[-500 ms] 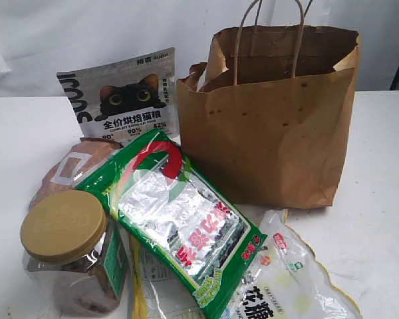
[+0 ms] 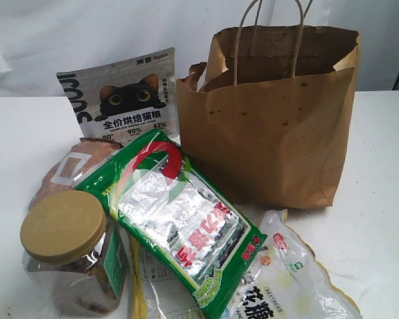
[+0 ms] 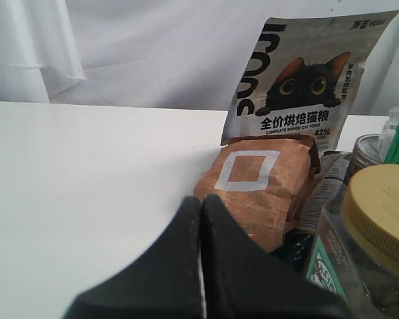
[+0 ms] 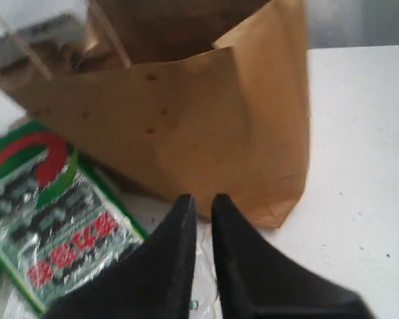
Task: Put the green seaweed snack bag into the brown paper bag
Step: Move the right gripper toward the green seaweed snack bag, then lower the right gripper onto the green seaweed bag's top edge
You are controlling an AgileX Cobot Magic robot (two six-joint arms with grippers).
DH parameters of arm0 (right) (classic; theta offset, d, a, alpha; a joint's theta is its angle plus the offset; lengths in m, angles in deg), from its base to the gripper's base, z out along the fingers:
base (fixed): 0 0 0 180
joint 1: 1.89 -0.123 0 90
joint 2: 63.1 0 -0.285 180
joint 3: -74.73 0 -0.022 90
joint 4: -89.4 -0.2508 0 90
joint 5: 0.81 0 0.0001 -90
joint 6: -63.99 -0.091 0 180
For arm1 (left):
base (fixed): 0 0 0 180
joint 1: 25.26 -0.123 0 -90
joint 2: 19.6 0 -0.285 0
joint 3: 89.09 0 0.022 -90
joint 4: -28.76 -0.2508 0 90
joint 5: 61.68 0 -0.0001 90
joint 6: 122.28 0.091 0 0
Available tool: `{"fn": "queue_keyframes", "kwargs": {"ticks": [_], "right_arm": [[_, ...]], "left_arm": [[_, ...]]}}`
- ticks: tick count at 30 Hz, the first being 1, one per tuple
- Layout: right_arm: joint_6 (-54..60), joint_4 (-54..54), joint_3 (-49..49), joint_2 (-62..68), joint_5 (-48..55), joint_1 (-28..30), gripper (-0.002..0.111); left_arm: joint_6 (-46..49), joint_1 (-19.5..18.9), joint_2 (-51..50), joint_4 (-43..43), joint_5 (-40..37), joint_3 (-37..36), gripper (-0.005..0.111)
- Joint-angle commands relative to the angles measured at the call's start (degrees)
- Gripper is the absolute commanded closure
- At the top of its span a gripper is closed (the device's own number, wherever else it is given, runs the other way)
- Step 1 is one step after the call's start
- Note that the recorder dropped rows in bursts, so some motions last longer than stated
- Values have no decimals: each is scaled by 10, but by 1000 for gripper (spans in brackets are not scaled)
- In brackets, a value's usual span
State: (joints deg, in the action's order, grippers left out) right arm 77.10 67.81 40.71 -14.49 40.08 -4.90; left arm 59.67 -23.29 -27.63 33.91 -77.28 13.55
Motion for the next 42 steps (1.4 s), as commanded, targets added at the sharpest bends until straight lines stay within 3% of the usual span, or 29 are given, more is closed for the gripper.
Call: {"fn": "queue_keyframes", "kwargs": {"ticks": [1,3,7,14,24,31,42], "right_arm": [[276,-149,95,156,121,-41,77],[310,-187,110,230,128,-93,67],[339,-178,111,311,87,-198,61],[316,-77,129,389,16,-341,44],[-8,262,147,472,-91,-490,40],[-271,433,153,549,-102,-558,40],[-473,609,202,644,-76,-575,40]], "left_arm": [[1,2,2,-2,3,1,107],[1,2,2,-2,3,1,107],[-1,2,2,-2,3,1,107],[-1,2,2,-2,3,1,107],[0,2,2,-2,3,1,107],[0,2,2,-2,3,1,107],[1,2,2,-2,3,1,107]]}}
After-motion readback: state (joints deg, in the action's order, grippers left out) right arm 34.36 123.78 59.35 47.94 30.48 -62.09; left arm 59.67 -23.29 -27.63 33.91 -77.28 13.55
